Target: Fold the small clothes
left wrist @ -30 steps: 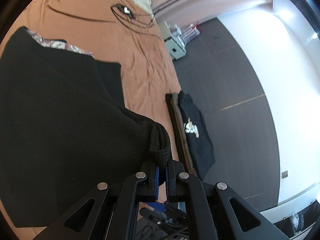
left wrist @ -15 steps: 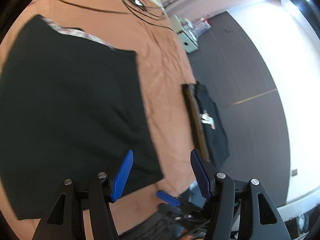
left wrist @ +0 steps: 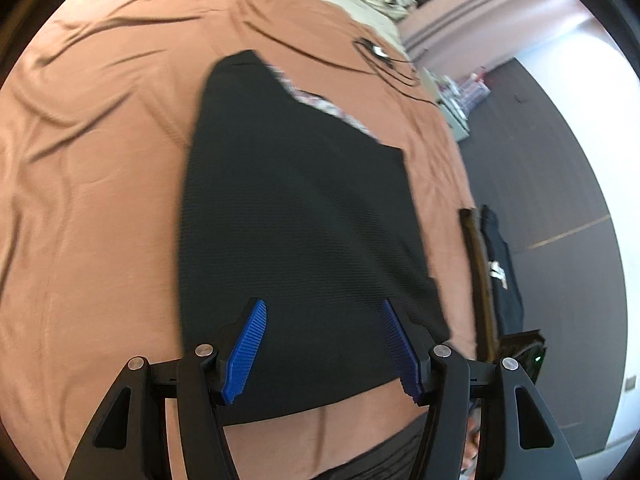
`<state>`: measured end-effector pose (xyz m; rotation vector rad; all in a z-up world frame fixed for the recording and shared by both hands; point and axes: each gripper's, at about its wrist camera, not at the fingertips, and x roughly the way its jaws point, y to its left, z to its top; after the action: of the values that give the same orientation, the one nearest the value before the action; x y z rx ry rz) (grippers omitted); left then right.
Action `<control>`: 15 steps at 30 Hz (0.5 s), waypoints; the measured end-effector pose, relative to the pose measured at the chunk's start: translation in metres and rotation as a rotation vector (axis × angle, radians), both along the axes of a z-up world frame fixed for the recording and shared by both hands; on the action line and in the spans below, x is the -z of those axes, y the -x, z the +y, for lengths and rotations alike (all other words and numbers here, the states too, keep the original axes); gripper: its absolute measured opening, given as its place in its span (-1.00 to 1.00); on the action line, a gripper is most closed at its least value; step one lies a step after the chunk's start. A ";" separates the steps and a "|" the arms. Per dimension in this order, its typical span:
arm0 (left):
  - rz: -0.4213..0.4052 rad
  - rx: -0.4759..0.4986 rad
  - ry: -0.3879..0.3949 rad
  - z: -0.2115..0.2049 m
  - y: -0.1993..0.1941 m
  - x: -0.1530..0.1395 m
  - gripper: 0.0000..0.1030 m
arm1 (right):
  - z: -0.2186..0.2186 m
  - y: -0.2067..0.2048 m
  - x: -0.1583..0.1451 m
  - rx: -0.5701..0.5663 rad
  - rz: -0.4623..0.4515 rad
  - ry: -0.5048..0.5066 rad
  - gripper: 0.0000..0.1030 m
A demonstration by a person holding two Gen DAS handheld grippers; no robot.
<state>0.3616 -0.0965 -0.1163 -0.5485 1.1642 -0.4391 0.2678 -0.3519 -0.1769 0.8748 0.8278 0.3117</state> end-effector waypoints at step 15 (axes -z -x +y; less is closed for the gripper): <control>0.094 -0.050 -0.036 0.040 0.020 0.045 0.13 | 0.002 0.007 -0.017 0.047 -0.018 0.077 -0.98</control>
<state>0.3414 -0.0564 -0.1609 -0.5706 1.2438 -0.3521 0.2604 -0.3498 -0.1599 0.8175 0.7966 0.2442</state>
